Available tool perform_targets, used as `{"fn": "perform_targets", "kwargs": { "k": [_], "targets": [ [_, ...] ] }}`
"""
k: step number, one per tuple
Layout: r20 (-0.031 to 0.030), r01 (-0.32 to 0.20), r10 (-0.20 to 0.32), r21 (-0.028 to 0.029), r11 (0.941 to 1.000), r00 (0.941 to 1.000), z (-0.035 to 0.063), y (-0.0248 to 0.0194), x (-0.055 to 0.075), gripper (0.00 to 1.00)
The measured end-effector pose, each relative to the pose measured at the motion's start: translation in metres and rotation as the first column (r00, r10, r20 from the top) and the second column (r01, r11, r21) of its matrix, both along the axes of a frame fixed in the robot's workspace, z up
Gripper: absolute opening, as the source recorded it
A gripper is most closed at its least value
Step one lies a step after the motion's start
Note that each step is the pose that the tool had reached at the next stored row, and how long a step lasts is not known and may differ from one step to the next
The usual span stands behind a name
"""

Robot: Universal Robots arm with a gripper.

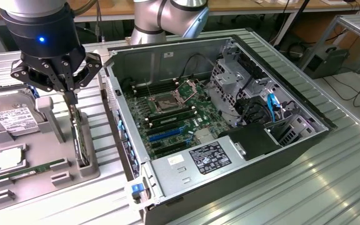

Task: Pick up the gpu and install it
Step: 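Reach for the gpu, then pick up the gpu and move the gpu toward the slot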

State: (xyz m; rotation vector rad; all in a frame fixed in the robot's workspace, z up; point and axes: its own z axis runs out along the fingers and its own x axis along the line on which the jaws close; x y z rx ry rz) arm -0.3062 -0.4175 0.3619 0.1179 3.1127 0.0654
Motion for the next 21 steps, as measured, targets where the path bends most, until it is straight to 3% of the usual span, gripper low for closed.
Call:
{"fn": "perform_targets", "kwargs": {
  "k": [10,16,20,21],
  "targets": [
    [0.0000,0.000,0.000,0.0000,1.0000,1.0000,0.0000,0.0000,0.000,0.11],
    [0.0000,0.000,0.000,-0.0036,1.0000,1.0000,-0.0042,0.0000,-0.009,0.11],
    [0.0000,-0.001,0.001,-0.0056,1.0000,1.0000,-0.0138,0.0000,-0.014,0.36],
    [0.0001,-0.001,0.001,-0.0055,1.0000,1.0000,-0.0175,0.0000,-0.014,0.36]
  ]
}}
